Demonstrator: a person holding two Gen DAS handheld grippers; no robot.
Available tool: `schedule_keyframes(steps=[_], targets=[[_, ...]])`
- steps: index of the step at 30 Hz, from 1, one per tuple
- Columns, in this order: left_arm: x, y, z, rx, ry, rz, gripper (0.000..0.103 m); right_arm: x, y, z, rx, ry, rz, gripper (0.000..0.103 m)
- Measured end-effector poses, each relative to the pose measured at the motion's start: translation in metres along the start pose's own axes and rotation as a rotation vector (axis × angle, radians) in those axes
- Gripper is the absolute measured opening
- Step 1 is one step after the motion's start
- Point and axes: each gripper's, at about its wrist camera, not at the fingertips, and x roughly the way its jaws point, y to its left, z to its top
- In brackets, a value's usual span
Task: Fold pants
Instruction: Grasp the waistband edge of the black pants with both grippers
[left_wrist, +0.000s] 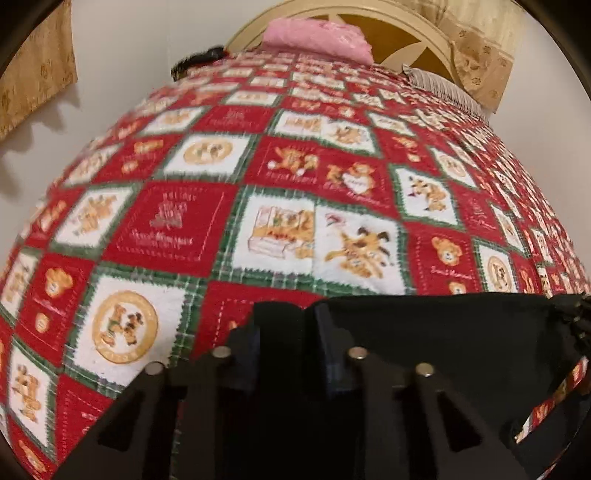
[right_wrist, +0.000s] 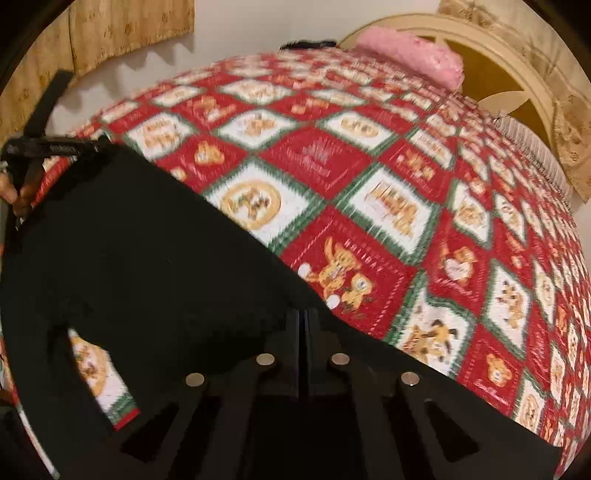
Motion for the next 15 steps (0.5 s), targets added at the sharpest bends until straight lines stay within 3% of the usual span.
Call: schedule_keyframes(steps=[3, 7, 15], targets=[[-0.019, 0.0, 0.004, -0.006, -0.079, 0.021, 0.018, -0.027, 0.0, 0.001, 0.028, -0.063, -0.007, 0.002], [-0.054, 0.009, 0.007, -0.055, -0.165, -0.018, 0.018, -0.062, 0.01, 0.002, 0.026, -0.136, -0.05, 0.002], [-0.137, 0.01, -0.035, -0.04, -0.348, -0.081, 0.018, -0.137, 0.047, -0.034, 0.029, -0.311, -0.058, 0.002]])
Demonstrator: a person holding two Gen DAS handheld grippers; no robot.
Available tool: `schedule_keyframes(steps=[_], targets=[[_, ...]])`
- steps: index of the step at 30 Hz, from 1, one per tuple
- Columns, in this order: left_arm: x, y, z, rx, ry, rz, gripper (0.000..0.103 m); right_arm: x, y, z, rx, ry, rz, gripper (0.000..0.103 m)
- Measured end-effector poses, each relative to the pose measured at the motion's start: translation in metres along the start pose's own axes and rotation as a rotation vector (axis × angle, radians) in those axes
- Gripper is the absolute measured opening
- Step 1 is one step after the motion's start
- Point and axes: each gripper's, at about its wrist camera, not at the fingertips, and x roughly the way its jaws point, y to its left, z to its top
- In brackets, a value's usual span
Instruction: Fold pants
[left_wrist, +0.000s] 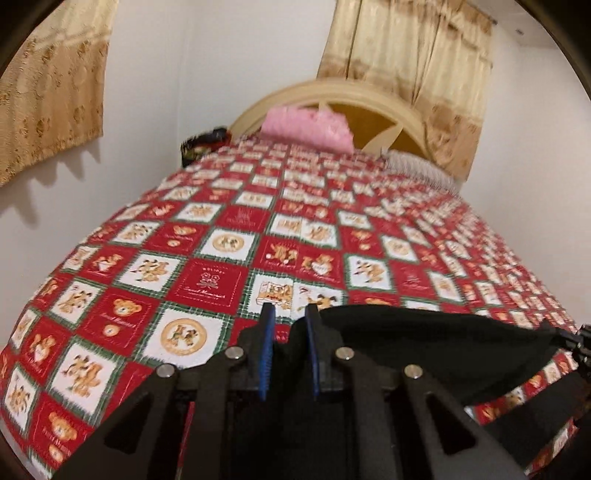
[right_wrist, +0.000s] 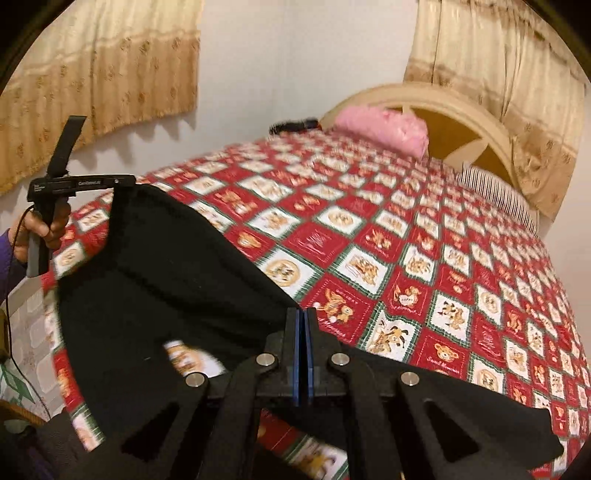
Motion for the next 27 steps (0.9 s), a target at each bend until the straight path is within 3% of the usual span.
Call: schedule_keyframes(steps=[6, 8, 11, 13, 15, 17, 18, 20, 21, 22, 23, 25, 27], targets=[[-0.054, 0.006, -0.035, -0.018, -0.103, -0.032, 0.018, -0.052, 0.061, -0.037, -0.113, -0.078, 0.035, 0.001], [-0.061, 0.009, -0.05, -0.034, -0.091, -0.025, 0.018, -0.059, 0.076, -0.05, -0.125, -0.079, 0.058, 0.001], [-0.051, 0.014, -0.067, -0.038, -0.008, 0.02, 0.019, -0.054, 0.086, -0.065, -0.099, -0.045, 0.085, 0.001], [-0.042, 0.017, -0.07, -0.05, 0.08, 0.022, 0.03, -0.041, 0.081, -0.07, -0.059, -0.006, 0.122, 0.001], [-0.036, 0.02, -0.071, -0.117, 0.146, -0.019, 0.064, -0.021, 0.065, -0.07, 0.062, 0.049, 0.209, 0.001], [-0.036, 0.022, -0.071, -0.193, 0.145, -0.058, 0.088, -0.004, 0.053, -0.074, 0.214, 0.104, 0.286, 0.004], [-0.037, 0.022, -0.072, -0.231, 0.139, -0.072, 0.096, 0.01, 0.039, -0.076, 0.32, 0.139, 0.323, 0.011], [-0.039, 0.022, -0.077, -0.307, 0.146, -0.089, 0.097, 0.025, 0.021, -0.086, 0.479, 0.157, 0.374, 0.036], [-0.04, 0.021, -0.082, -0.341, 0.154, -0.109, 0.097, 0.03, 0.008, -0.093, 0.571, 0.142, 0.392, 0.056], [-0.041, 0.019, -0.086, -0.366, 0.159, -0.136, 0.097, 0.03, 0.002, -0.099, 0.639, 0.12, 0.394, 0.063], [-0.042, 0.018, -0.091, -0.383, 0.158, -0.152, 0.097, 0.03, -0.009, -0.106, 0.709, 0.09, 0.399, 0.068], [-0.038, 0.013, -0.099, -0.418, 0.157, -0.169, 0.1, 0.028, -0.024, -0.114, 0.785, 0.054, 0.401, 0.068], [-0.026, 0.007, -0.102, -0.414, 0.171, -0.17, 0.1, 0.022, -0.04, -0.121, 0.842, 0.021, 0.343, 0.068]])
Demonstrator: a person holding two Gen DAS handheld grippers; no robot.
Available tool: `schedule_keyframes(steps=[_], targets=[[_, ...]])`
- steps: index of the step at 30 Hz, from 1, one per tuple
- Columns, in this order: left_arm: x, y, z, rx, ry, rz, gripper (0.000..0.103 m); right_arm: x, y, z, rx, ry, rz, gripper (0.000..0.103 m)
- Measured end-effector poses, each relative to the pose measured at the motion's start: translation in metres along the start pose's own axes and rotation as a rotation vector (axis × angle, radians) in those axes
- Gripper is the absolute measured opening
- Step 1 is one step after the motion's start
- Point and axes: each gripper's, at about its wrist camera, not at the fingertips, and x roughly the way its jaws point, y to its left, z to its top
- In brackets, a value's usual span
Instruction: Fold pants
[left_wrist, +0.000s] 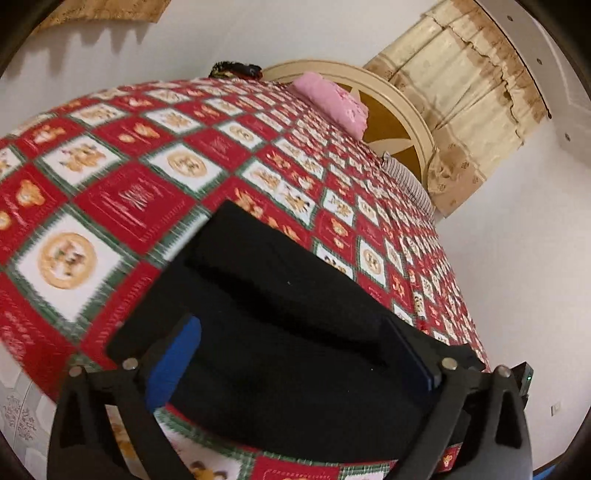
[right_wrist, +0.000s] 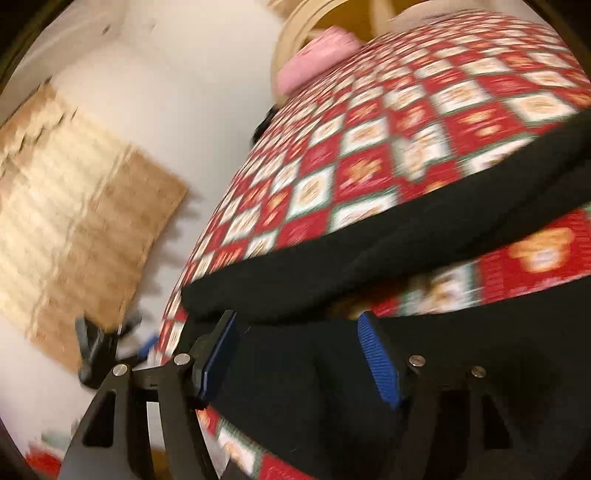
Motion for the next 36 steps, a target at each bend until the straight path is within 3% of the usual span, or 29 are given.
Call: schedule_keyframes(steps=[3, 7, 11, 20, 26, 31, 32, 34, 36], targets=[[0.025, -0.001, 0.002, -0.04, 0.027, 0.008, 0.1, -0.02, -0.025, 0.013, 0.087, -0.092, -0.061, 0.068], [0.051, 0.0, 0.009, -0.136, 0.055, -0.017, 0.1, -0.036, -0.04, 0.025, 0.129, -0.15, -0.107, 0.068], [0.064, 0.001, 0.011, -0.191, 0.053, -0.007, 0.1, -0.028, -0.043, 0.029, 0.138, -0.134, -0.129, 0.068], [0.065, 0.005, 0.007, -0.243, 0.049, -0.008, 0.1, 0.011, -0.038, 0.018, 0.173, -0.044, -0.062, 0.068], [0.049, 0.006, 0.005, -0.187, 0.012, 0.048, 0.1, 0.015, -0.038, 0.012, 0.167, -0.042, -0.07, 0.068], [0.06, 0.011, 0.009, -0.235, 0.014, 0.032, 0.099, 0.018, -0.031, 0.013, 0.145, -0.044, -0.078, 0.068], [0.061, 0.008, 0.009, -0.23, 0.001, 0.043, 0.094, 0.018, -0.031, 0.012, 0.143, -0.046, -0.078, 0.068], [0.066, 0.001, 0.009, -0.203, -0.011, 0.038, 0.073, 0.018, -0.031, 0.01, 0.146, -0.05, -0.078, 0.068], [0.073, -0.006, 0.009, -0.179, 0.003, 0.031, 0.034, 0.014, -0.032, 0.009, 0.15, -0.061, -0.076, 0.068]])
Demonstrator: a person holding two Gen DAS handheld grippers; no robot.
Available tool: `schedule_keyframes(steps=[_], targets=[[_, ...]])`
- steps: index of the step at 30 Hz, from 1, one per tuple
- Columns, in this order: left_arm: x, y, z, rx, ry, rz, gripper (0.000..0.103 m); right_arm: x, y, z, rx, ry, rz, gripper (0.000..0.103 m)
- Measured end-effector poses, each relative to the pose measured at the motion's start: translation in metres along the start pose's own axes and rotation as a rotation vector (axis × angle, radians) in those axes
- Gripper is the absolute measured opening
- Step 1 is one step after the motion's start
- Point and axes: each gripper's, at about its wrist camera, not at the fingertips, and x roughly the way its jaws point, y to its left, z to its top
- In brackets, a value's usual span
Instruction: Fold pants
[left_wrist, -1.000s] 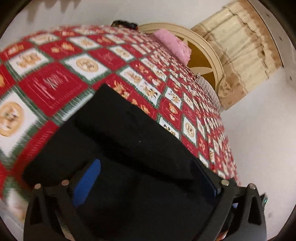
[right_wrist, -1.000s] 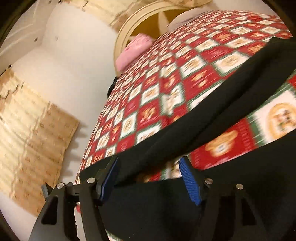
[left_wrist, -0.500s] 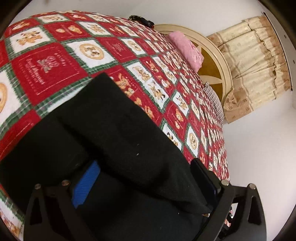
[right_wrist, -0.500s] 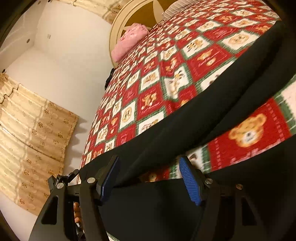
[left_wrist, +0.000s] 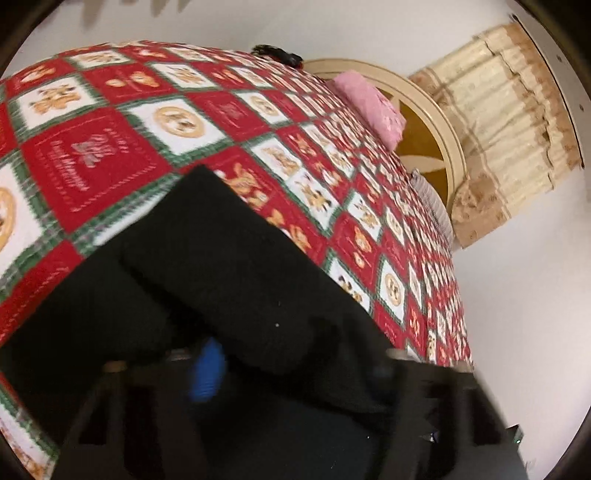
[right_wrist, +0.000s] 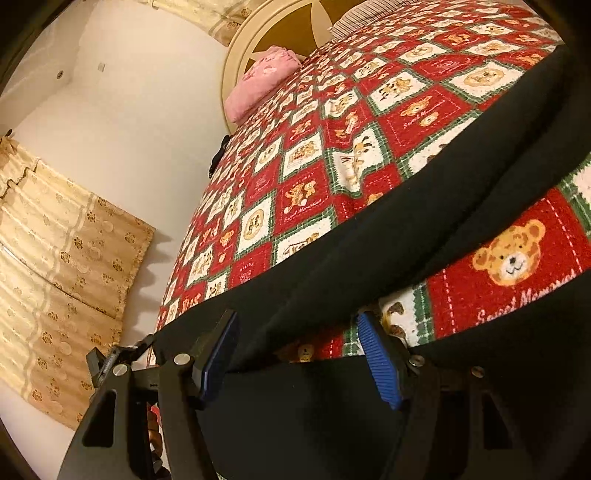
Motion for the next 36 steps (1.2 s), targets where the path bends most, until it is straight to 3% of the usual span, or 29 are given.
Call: schedule_keyframes(steps=[2, 5, 11, 17, 22, 27, 34, 36], targets=[[0.006, -0.002, -0.002, 0.004, 0.017, -0.067, 0.009, -0.005, -0.001, 0.0, 0.004, -0.018, -0.005, 0.068], [0.002, -0.008, -0.002, -0.004, 0.006, -0.089, 0.008, -0.014, -0.003, -0.001, 0.005, -0.035, -0.014, 0.068], [-0.046, -0.033, 0.009, 0.048, -0.101, -0.191, 0.007, -0.028, -0.014, -0.003, 0.058, -0.038, 0.011, 0.068], [-0.067, -0.044, 0.01, 0.068, -0.107, -0.238, 0.007, -0.022, -0.01, -0.003, 0.084, -0.036, 0.038, 0.068], [-0.074, -0.045, 0.013, 0.045, -0.105, -0.291, 0.007, -0.049, -0.031, 0.016, 0.174, -0.107, 0.035, 0.068], [-0.08, -0.044, 0.013, 0.059, -0.106, -0.308, 0.007, -0.1, -0.053, 0.048, 0.196, -0.203, -0.06, 0.068], [-0.074, -0.037, 0.013, 0.047, -0.107, -0.294, 0.007, -0.171, -0.113, 0.141, 0.269, -0.291, -0.254, 0.068], [-0.072, -0.036, 0.012, 0.048, -0.104, -0.289, 0.007, -0.18, -0.126, 0.167, 0.252, -0.275, -0.306, 0.068]])
